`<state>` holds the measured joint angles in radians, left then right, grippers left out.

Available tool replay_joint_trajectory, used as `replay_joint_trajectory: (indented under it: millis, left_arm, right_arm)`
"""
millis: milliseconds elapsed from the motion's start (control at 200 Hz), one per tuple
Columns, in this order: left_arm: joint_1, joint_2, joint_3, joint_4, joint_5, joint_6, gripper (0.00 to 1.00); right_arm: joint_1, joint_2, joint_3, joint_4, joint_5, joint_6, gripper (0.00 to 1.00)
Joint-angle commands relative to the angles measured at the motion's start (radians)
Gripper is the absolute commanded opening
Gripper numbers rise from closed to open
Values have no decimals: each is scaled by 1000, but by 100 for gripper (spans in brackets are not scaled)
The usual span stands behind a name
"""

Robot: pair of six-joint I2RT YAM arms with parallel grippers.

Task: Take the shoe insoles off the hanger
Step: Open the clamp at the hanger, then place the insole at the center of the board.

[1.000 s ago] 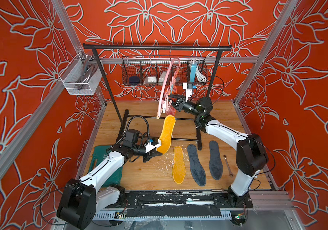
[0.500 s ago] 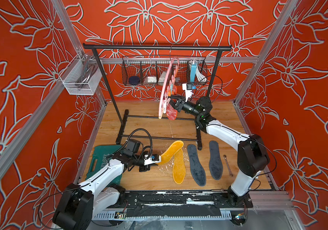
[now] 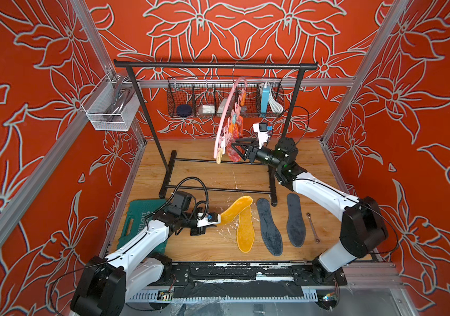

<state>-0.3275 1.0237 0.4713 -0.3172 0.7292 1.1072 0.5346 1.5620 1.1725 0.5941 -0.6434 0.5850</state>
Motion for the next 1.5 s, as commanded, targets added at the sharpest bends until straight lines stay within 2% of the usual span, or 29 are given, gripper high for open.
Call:
replay_joint_trajectory:
  millis: [0, 135, 380, 425, 560, 656, 756, 861, 971, 1186, 1371, 1491]
  left_arm:
    - [-5, -15, -10, -22, 4, 33, 0]
    - [-5, -24, -7, -42, 16, 35, 0]
    - [-8, -25, -23, -48, 15, 77, 0]
    - [-9, -26, -30, -46, 13, 87, 0]
    - [-20, -25, -64, -65, -8, 170, 0]
    - [-26, -60, -73, -74, -33, 188, 0]
    - [-33, -52, -72, -76, -31, 182, 0]
    - [-38, -69, -68, -77, -42, 169, 0]
    - [-39, -59, -62, -77, -39, 163, 0]
    - [-39, -64, -56, -82, -33, 126, 0]
    - [-39, -62, -43, -91, -37, 104, 0]
    - [-39, -50, -39, -85, -37, 104, 0]
  right_arm:
    - [-10, -83, -51, -70, 33, -81, 59]
    - [-10, -200, -131, -183, 58, -193, 62]
    - [-9, -432, -161, -606, 12, -535, 65]
    - [-7, -471, -169, -666, -18, -592, 66]
    - [8, -566, -209, -898, -236, -816, 72]
    - [44, -615, -250, -994, -230, -926, 77]
    - [84, -641, -287, -1038, -160, -978, 80]
    - [118, -626, -304, -1067, -163, -1032, 81]
    - [198, -585, -293, -1130, -151, -1112, 81]
    - [279, -508, -267, -1198, -137, -1176, 81]
    - [294, -553, -291, -1197, -115, -1181, 81]
    - [295, -637, -308, -1203, -41, -1168, 83]
